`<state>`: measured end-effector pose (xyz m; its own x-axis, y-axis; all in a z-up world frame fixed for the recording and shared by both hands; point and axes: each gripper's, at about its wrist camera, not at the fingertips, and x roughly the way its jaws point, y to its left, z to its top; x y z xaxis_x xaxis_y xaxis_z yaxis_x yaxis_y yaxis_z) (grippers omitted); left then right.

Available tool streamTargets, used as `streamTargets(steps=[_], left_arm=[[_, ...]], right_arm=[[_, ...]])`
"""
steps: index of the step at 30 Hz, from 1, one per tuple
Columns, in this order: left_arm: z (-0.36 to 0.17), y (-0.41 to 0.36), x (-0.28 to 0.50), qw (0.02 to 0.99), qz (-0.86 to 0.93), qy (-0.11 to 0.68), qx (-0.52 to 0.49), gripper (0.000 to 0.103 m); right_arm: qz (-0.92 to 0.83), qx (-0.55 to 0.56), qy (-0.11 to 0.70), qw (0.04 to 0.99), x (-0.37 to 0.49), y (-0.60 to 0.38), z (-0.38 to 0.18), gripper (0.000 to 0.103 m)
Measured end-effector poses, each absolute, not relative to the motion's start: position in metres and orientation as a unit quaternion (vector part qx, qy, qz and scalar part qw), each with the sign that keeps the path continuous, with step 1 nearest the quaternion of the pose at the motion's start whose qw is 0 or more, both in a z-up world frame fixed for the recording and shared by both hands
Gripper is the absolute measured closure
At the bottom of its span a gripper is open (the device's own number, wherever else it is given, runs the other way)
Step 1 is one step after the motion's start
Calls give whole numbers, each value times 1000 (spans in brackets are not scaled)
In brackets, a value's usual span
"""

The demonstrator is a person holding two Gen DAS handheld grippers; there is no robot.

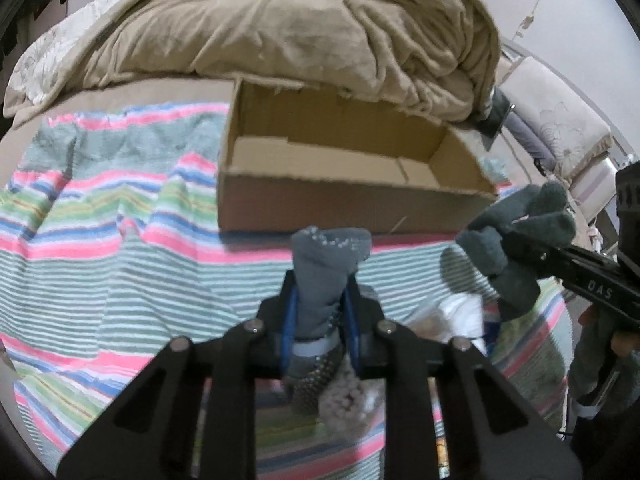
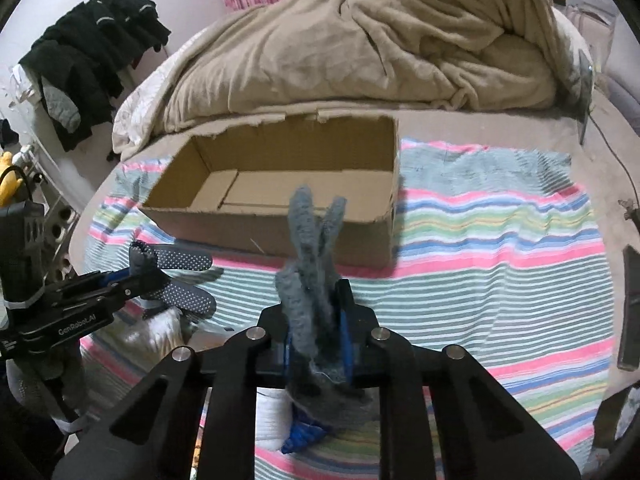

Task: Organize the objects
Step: 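Grasp the grey gloves with the right tool while the left grasps the dotted gloves, then carry both gloves into the cardboard box and open both tools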

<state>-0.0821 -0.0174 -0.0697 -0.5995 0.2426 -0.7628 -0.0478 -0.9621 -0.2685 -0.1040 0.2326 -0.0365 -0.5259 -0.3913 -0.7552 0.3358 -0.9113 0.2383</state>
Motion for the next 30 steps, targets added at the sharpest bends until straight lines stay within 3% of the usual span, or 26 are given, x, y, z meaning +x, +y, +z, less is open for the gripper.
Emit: streamTargets(steps=[18,30], left_arm=[[15,3,-95,125,920,-98,-358,81],[25,19,-157,152,921,-109,-341,81]], right_arm=[[-901,361,-39,239,-118,241,39,85],[-907,340,-54,243,-170,237,56,85]])
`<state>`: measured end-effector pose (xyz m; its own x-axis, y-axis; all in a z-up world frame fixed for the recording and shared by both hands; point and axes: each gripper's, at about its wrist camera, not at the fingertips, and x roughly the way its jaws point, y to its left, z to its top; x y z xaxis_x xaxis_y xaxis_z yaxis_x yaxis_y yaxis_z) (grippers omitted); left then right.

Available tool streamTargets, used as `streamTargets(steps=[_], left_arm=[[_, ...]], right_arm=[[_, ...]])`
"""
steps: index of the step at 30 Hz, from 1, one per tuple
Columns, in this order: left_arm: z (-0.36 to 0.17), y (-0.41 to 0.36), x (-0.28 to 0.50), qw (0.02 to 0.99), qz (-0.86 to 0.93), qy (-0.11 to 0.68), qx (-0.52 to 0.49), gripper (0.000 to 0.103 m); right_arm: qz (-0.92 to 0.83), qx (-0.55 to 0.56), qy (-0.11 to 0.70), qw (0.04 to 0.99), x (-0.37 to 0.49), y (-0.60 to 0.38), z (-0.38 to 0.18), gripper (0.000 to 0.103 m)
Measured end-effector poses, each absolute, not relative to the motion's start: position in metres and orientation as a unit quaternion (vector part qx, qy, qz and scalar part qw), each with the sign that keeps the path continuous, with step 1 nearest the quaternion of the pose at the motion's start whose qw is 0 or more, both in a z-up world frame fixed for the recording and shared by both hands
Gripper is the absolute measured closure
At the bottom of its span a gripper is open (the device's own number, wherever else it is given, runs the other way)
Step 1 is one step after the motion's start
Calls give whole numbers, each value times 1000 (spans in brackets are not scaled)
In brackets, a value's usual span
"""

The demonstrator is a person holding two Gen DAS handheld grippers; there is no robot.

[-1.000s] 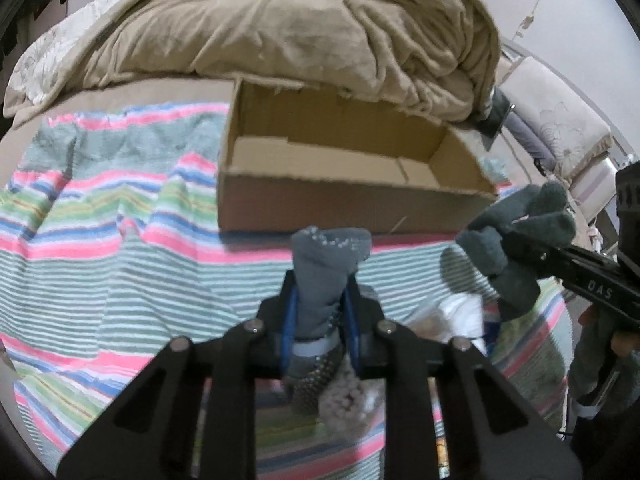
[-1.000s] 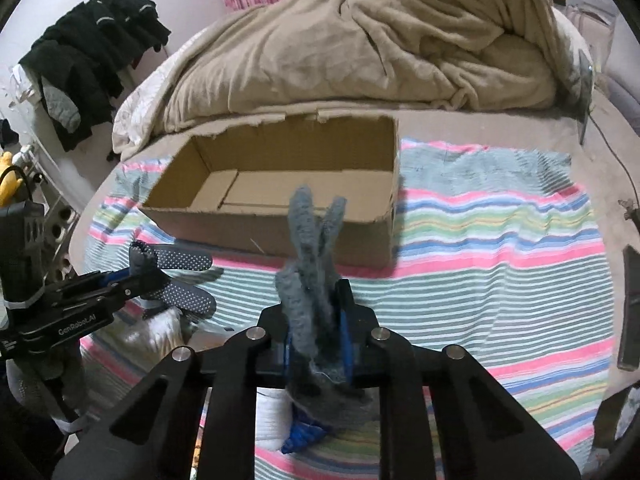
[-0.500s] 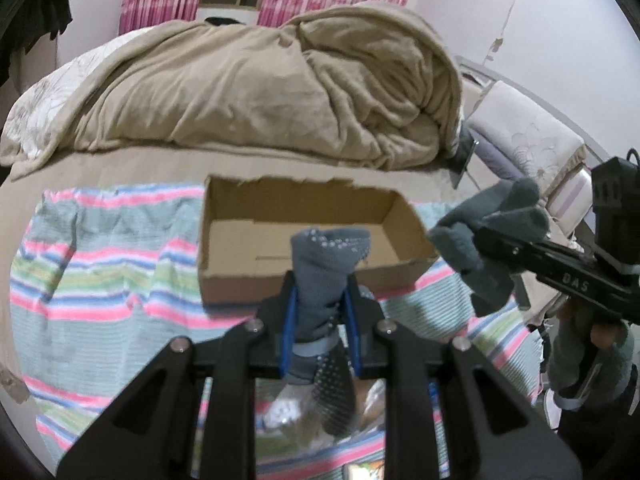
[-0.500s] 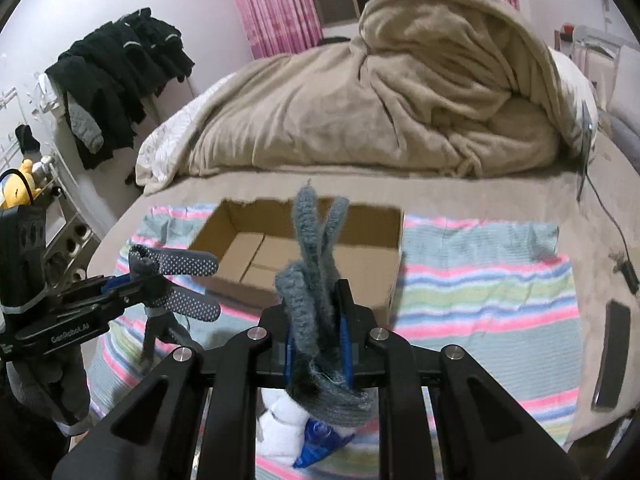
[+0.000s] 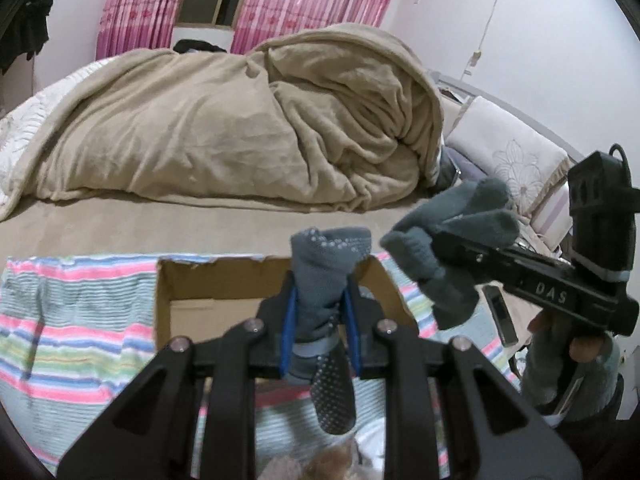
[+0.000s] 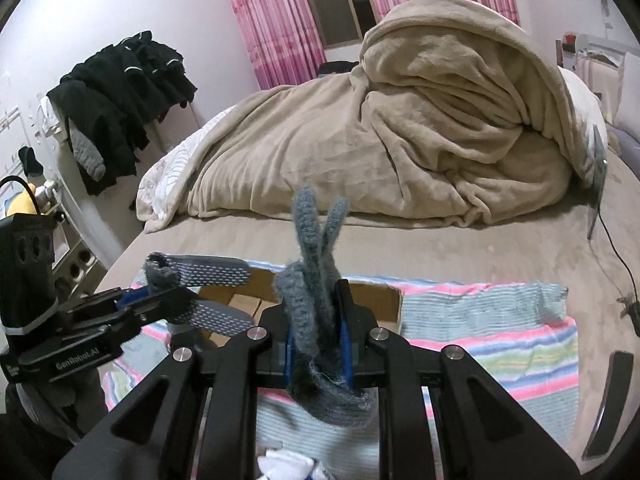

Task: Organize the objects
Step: 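Carry both gloves into the cardboard box and open both tools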

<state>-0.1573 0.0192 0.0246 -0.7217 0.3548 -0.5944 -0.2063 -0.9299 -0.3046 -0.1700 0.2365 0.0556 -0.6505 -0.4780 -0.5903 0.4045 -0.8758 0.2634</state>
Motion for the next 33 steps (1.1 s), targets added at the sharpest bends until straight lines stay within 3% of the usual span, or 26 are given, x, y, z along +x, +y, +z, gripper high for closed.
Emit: streamTargets(steps=[20,21,22,25,29,33], left_arm=[[-82,62,-244,168,868,-123,-450,77],[-81,63,-243,168,869,-121,-450,75],[-81,63,-243,166,869,-118,-451,75],[-79,63,-241,160,867,-112,-458,67],[-72,56,-231,145,869,-115,-459,36],[-57,48,-216,140,877,-121,-444,30]], right_arm=[[-885,416,-62,199,-229,222,-29,83],[-885,418,-63,197,-230,223,-31,77],[-884,419,-64,196,-230,223,-32,64],[-887,413,-70,194,-226,227,-31,42],[-892,403,-72,192,-217,231,-21,38],[-896,397,-68,186,-202,234,-9,38]])
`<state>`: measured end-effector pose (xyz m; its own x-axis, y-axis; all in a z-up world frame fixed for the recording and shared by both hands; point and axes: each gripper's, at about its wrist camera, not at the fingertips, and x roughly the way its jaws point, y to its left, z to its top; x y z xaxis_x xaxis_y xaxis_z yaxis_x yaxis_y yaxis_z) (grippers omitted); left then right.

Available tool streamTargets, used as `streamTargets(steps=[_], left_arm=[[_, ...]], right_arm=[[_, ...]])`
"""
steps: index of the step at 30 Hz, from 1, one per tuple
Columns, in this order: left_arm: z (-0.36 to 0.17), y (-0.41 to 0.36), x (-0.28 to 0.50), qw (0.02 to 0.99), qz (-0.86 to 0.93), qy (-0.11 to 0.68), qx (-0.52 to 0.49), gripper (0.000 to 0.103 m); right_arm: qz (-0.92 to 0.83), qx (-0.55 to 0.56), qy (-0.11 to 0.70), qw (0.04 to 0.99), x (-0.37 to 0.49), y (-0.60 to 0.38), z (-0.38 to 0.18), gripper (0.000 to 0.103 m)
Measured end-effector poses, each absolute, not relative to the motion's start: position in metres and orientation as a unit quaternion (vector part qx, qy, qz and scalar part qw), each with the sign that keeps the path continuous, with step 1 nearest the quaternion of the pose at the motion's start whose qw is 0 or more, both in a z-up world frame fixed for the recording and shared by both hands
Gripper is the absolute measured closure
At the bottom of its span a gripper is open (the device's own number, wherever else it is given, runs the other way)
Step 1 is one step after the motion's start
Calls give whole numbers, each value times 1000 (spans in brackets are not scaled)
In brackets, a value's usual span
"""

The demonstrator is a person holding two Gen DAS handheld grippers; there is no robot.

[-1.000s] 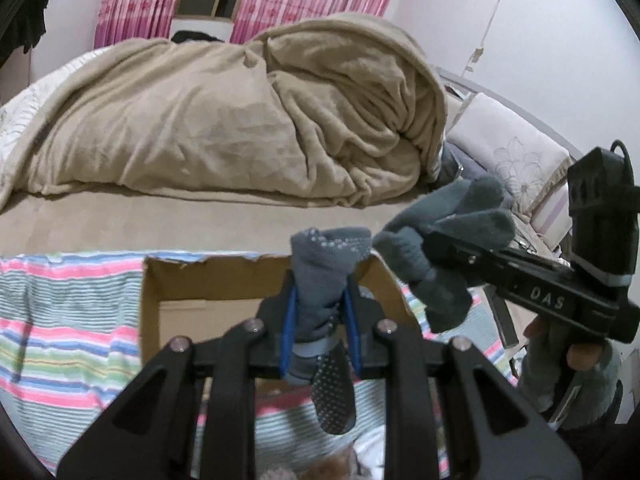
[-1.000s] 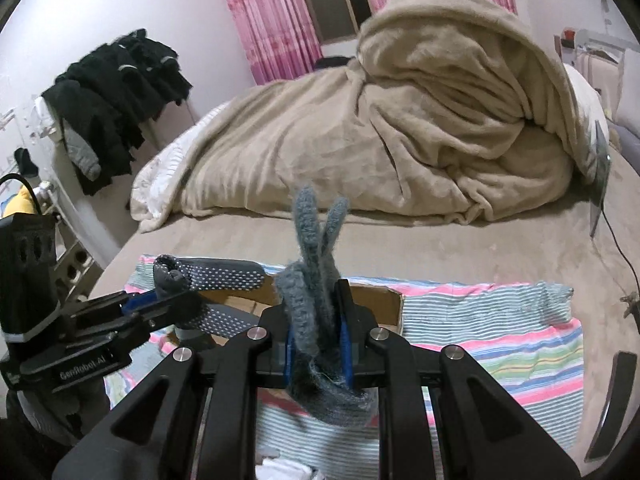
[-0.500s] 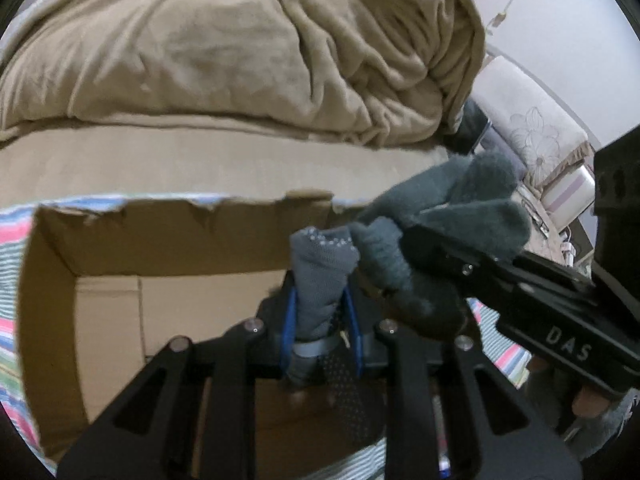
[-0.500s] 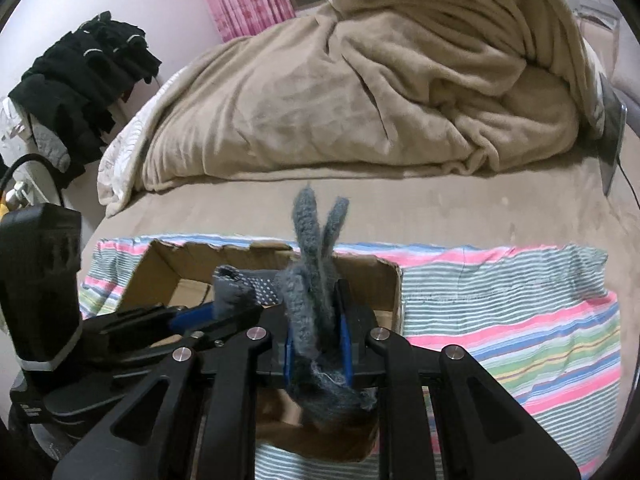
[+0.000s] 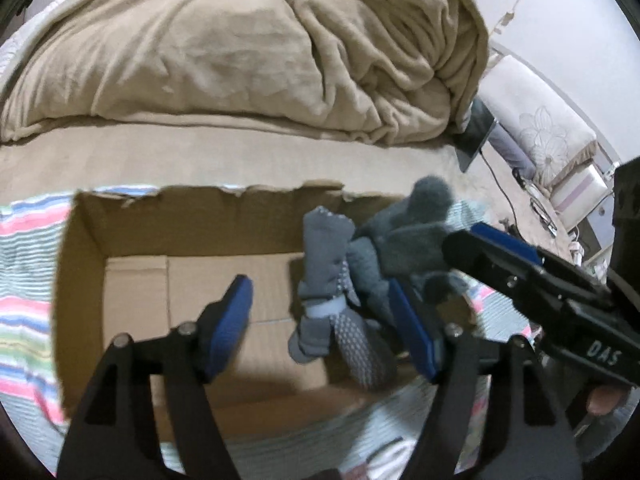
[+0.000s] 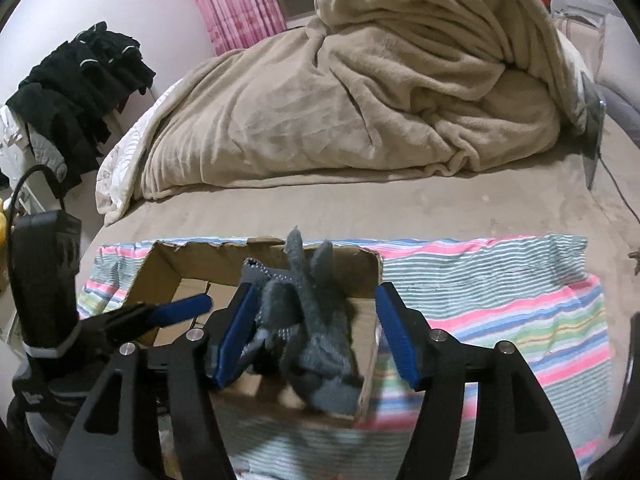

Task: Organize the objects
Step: 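Carry both gloves into the cardboard box and open both tools, then grasp the cotton swab bag with the left tool while the right grasps white socks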

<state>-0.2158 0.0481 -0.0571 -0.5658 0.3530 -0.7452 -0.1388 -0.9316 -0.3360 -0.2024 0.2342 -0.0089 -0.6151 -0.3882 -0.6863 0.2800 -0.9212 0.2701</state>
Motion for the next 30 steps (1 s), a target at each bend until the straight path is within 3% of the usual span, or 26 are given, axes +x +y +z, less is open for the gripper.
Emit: streamTargets(steps=[17,30], left_arm=[[-4,-4,-118,106,903,-126,-397,23],[-24,-24,-65,82,896,-140,-413,23]], right_arm=[[-903,380,-52,193,-128,230,26,37],[-894,400,-37,201,-86,225,14,37]])
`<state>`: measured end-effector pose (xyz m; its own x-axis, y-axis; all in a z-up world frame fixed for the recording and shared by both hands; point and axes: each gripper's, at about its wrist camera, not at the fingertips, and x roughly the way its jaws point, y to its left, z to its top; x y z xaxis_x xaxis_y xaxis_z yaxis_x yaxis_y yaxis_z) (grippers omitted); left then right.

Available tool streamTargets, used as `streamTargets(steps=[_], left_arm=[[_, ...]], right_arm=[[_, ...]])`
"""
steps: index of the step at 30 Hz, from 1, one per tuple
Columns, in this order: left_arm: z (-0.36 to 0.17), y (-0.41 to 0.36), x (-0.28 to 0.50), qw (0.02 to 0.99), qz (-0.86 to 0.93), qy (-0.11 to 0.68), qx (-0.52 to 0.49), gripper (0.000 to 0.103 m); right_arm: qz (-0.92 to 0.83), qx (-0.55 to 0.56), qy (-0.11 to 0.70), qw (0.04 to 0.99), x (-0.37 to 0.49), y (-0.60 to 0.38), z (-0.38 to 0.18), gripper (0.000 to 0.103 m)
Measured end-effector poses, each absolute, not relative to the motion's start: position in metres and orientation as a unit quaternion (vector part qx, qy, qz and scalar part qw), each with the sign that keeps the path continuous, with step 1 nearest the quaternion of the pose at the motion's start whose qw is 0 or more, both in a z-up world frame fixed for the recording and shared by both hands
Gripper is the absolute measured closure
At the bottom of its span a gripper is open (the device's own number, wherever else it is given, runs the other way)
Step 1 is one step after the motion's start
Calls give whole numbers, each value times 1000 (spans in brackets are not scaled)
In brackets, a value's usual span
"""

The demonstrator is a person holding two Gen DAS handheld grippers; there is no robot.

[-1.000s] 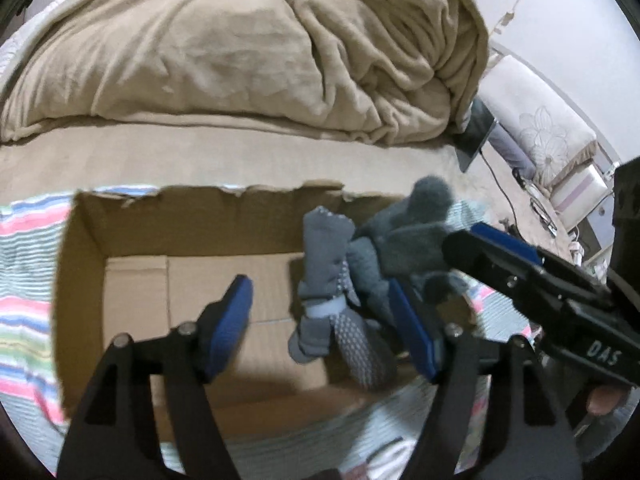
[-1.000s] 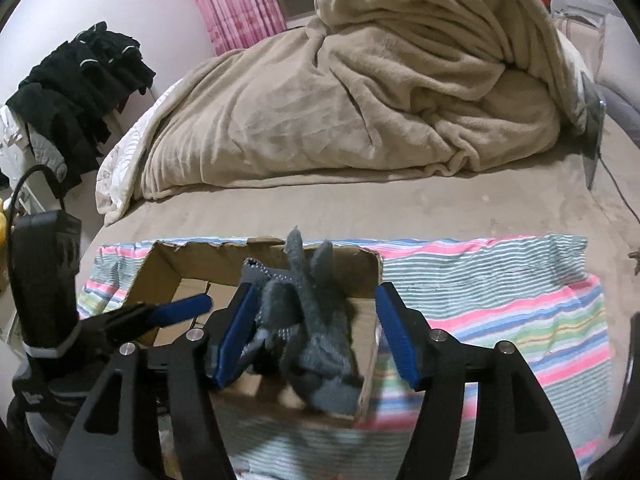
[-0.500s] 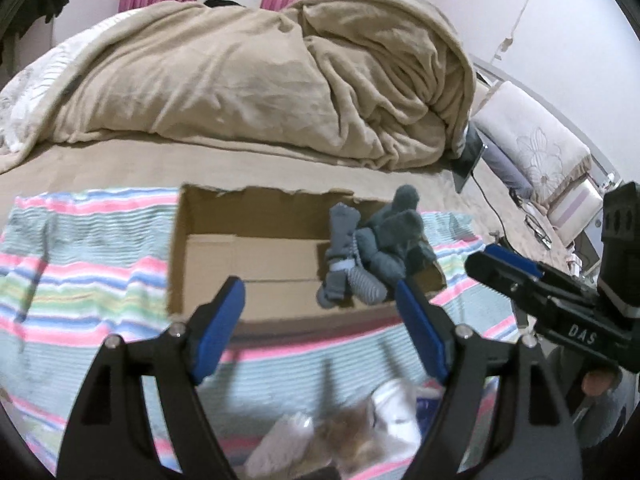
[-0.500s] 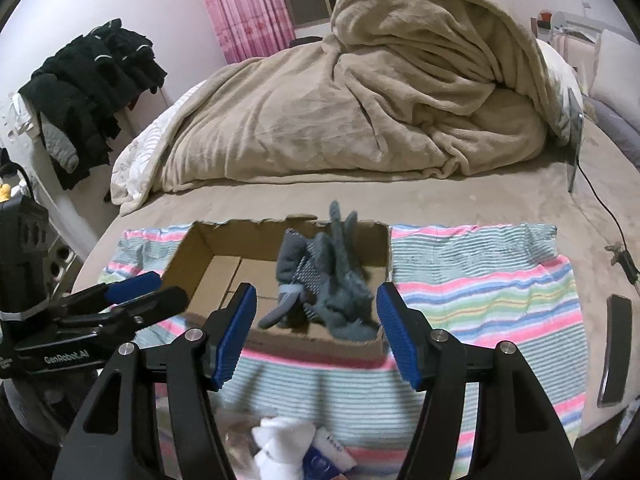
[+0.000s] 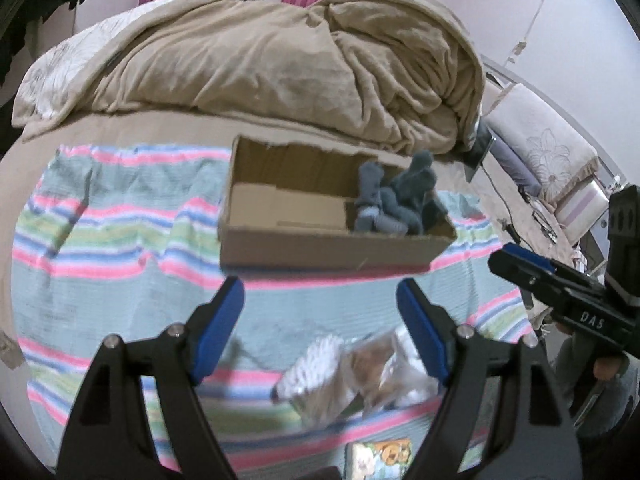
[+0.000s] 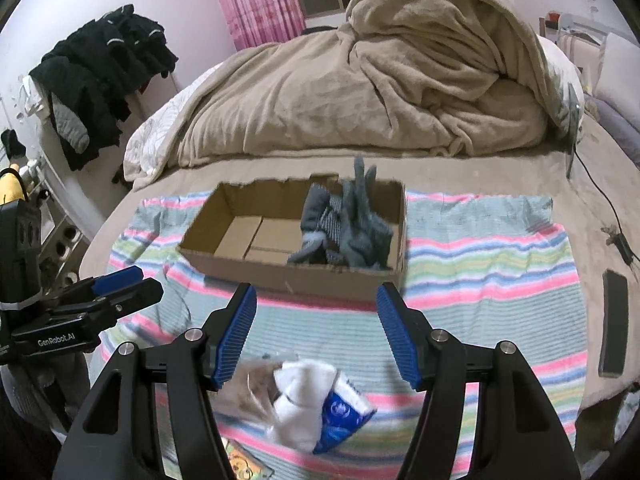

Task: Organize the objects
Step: 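Grasp the cotton swab bag with the left tool while the right grasps white socks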

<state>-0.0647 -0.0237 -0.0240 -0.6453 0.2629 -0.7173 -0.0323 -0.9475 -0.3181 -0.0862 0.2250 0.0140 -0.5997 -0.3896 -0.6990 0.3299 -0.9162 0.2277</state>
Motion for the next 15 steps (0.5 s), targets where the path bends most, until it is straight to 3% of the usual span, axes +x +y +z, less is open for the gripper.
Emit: streamTargets(steps=[15], left_arm=[[-71,-23,-30,72,871,-161,-459,23]], right_arm=[[-864,452,-24,222,-61,216,-33,37]])
